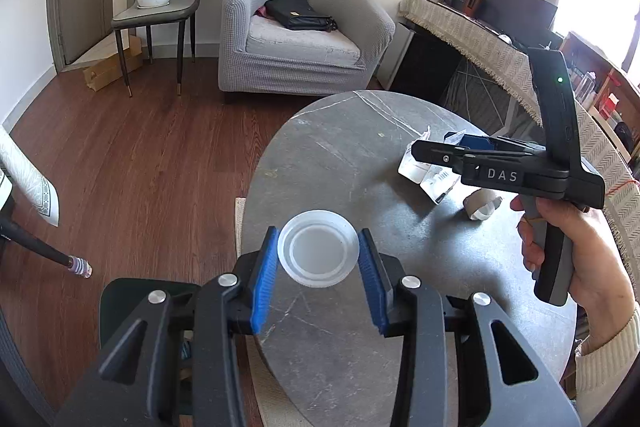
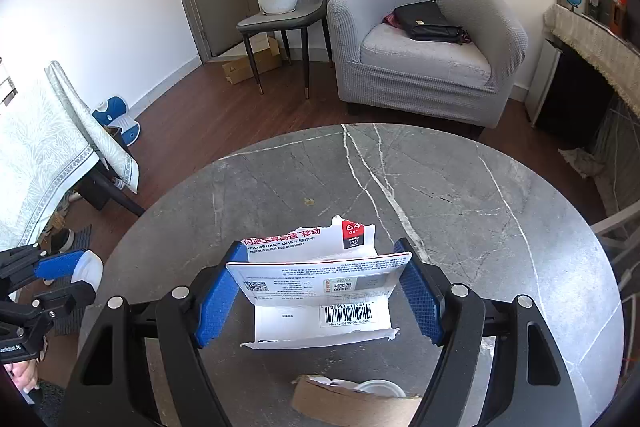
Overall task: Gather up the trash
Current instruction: 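Grasp white plastic lid with left gripper while right gripper grasps white paper card, then carry lid and card over the green bin and open the left gripper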
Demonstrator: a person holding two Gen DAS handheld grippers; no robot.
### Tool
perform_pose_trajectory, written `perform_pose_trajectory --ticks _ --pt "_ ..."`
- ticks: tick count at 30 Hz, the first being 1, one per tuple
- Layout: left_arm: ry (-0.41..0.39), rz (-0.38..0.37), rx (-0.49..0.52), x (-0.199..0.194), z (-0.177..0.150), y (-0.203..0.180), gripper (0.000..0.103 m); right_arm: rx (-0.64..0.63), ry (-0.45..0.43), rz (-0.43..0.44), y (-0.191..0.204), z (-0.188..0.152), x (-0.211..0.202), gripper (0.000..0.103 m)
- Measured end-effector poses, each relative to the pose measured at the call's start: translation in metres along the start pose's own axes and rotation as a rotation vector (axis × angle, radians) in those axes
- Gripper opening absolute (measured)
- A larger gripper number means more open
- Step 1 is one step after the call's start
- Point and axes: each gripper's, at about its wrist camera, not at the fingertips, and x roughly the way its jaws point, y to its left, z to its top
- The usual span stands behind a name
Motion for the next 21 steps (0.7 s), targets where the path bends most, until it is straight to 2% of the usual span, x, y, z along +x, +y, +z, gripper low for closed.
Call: perform_pose_trajectory --ticks 7,21 --pt "-0.016 0.028 -0.019 -0.013 -0.001 0.021 0.042 0.036 0.008 0.069 0.028 0.002 -0.001 0.076" --pt "-0.026 0.1 -0.069 -0.036 -0.014 0.073 0.042 0.143 -0.007 0.219 0.099 -0.017 -0.034 0.076"
